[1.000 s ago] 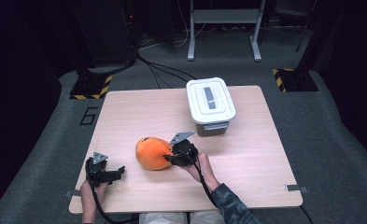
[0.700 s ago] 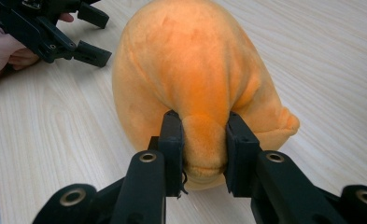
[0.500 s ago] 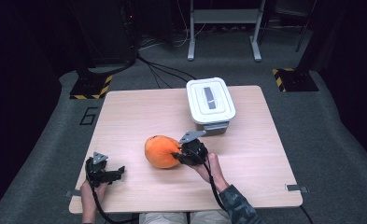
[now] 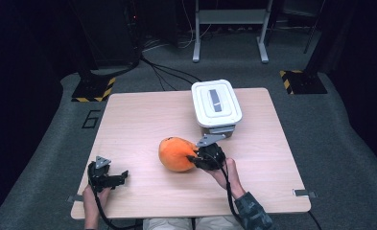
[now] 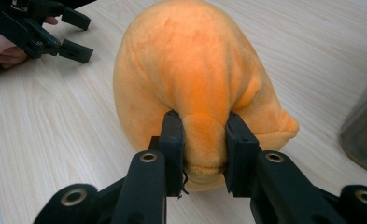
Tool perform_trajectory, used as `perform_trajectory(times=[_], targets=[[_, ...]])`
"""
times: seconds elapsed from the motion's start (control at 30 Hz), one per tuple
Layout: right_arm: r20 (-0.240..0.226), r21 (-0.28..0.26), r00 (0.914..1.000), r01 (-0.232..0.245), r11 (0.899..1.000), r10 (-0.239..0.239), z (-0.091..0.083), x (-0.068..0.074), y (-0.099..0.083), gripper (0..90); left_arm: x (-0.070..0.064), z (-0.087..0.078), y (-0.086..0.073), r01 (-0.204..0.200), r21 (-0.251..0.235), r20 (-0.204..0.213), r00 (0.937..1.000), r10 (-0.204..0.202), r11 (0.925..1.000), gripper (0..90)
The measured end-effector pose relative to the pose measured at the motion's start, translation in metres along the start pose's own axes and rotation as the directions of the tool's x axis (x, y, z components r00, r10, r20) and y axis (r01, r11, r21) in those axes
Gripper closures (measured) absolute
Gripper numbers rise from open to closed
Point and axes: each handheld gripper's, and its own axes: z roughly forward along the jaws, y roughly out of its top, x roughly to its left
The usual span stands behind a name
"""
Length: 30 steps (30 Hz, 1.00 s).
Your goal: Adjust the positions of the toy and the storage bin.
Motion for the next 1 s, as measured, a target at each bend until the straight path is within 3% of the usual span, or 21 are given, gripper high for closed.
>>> perform_trajectory(times=[1.0], targets=[[0.065, 0.007, 0.9974, -0.033, 0.999, 0.033, -0.048, -0.014, -0.044, 72.1, 0.0, 0.0, 0.0, 0.0, -0.001, 0.0, 1.0, 0.0, 1.0, 7.1]])
